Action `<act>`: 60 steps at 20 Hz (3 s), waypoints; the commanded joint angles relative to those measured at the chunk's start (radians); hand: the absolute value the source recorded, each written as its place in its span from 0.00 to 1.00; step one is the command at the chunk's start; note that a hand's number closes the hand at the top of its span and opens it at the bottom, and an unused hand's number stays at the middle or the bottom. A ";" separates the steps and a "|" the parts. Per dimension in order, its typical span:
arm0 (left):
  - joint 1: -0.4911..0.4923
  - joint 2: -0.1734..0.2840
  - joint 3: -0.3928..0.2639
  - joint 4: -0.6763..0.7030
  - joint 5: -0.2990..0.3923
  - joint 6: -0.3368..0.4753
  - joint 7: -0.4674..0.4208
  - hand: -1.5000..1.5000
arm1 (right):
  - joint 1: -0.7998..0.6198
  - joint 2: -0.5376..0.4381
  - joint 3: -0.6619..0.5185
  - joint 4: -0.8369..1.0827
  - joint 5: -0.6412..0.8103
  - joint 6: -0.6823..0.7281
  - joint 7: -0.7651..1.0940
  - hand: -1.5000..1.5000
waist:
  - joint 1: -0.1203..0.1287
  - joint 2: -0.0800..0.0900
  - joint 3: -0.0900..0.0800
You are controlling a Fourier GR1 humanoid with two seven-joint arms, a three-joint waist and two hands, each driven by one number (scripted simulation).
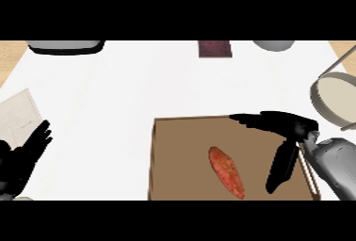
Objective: Pick the sweet potato from the tray and place it in the tiered basket
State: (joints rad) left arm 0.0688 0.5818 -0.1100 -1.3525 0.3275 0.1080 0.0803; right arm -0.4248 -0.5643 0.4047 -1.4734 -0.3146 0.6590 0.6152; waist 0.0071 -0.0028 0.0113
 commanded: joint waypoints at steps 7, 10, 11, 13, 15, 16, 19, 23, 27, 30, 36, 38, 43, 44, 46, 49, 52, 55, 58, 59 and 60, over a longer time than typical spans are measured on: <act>-0.006 -0.024 0.051 -0.009 0.005 -0.042 0.021 0.50 | 0.139 0.020 -0.076 -0.020 0.037 0.110 -0.053 0.00 | -0.009 0.002 -0.011; -0.005 -0.081 0.040 0.032 -0.023 -0.019 -0.024 0.50 | 0.109 0.075 -0.079 0.024 0.099 0.113 -0.069 0.00 | -0.005 0.003 -0.011; 0.020 -0.096 -0.002 -0.037 -0.048 0.012 0.013 0.50 | 0.076 0.108 -0.080 0.055 0.112 0.097 -0.067 0.00 | -0.001 0.003 -0.011; 0.038 -0.092 0.036 -0.005 -0.054 0.002 -0.050 0.50 | 0.106 0.112 -0.089 0.034 0.140 0.099 -0.080 0.00 | -0.003 0.002 -0.011; -0.001 -0.103 0.039 0.040 -0.048 -0.017 -0.033 0.50 | 0.127 0.124 -0.089 0.079 0.216 0.101 -0.174 0.00 | -0.006 0.004 -0.011; -0.024 -0.055 0.057 -0.020 -0.038 -0.042 0.051 0.50 | 0.081 0.149 -0.112 0.114 0.202 0.111 -0.149 0.00 | -0.003 0.003 -0.011; 0.003 -0.077 0.058 -0.035 -0.032 -0.016 0.034 0.50 | 0.091 0.213 -0.074 0.055 0.220 0.061 -0.071 0.00 | -0.002 0.002 -0.011; 0.004 -0.094 0.074 0.007 -0.062 -0.031 -0.003 0.50 | 0.148 0.216 -0.102 0.027 0.264 0.086 -0.113 0.00 | -0.006 0.002 -0.011; 0.028 -0.111 0.055 -0.070 -0.081 0.001 0.037 0.50 | 0.193 0.211 -0.111 0.017 0.280 0.117 -0.128 0.00 | -0.007 0.002 -0.011; 0.007 -0.097 0.069 -0.037 -0.059 -0.041 0.035 0.50 | 0.118 0.294 -0.095 0.128 0.335 0.088 -0.143 0.00 | -0.001 0.003 -0.011; -0.033 -0.124 0.038 -0.002 -0.085 -0.006 0.048 0.50 | 0.181 0.350 -0.055 0.068 0.371 0.065 -0.122 0.00 | -0.009 0.003 -0.011; -0.046 -0.073 0.098 0.045 -0.044 -0.062 0.014 0.50 | 0.174 0.311 -0.080 0.137 0.402 0.094 -0.207 0.00 | -0.006 0.005 -0.011; 0.027 -0.067 0.075 -0.035 -0.043 -0.049 0.008 0.50 | 0.211 0.395 -0.027 0.010 0.359 0.110 -0.058 1.00 | -0.005 0.001 -0.012; 0.042 -0.097 0.055 -0.025 -0.065 -0.024 -0.017 0.50 | 0.230 0.358 -0.010 0.030 0.466 0.078 -0.268 1.00 | -0.002 0.003 -0.011; -0.005 -0.081 0.070 -0.032 -0.048 -0.033 0.038 0.50 | 0.193 0.393 -0.054 0.057 0.448 0.046 -0.275 1.00 | -0.004 0.003 -0.011; -0.016 -0.076 0.097 0.020 -0.046 -0.069 0.011 0.50 | 0.235 0.366 -0.092 0.003 0.446 0.055 -0.290 1.00 | -0.008 0.003 -0.011; 0.025 -0.071 0.094 -0.011 -0.056 -0.069 -0.004 0.50 | 0.232 0.411 -0.111 0.042 0.485 -0.018 -0.323 1.00 | -0.003 0.003 -0.011; -0.012 -0.105 0.077 0.015 -0.070 -0.059 0.009 0.50 | 0.215 0.395 -0.161 0.038 0.492 -0.028 -0.310 1.00 | -0.006 0.003 -0.011; -0.009 -0.063 0.088 -0.021 -0.043 -0.041 0.055 0.50 | 0.289 0.387 -0.064 -0.138 0.704 -0.204 -0.220 1.00 | -0.024 -0.003 -0.012; 0.004 -0.077 0.079 0.016 -0.051 -0.041 0.008 0.50 | 0.275 0.387 -0.039 -0.183 0.770 -0.248 -0.159 1.00 | -0.039 -0.007 -0.014; 0.025 -0.076 0.072 -0.008 -0.048 -0.030 0.018 0.50 | 0.258 0.359 -0.027 -0.213 0.843 -0.281 -0.121 1.00 | -0.042 -0.015 -0.015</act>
State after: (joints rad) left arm 0.1139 0.5407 -0.0450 -1.3673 0.2701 0.0624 0.0935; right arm -0.1719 -0.1825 0.3210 -1.5844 0.3419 0.5031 0.4008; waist -0.0118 -0.0136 0.0085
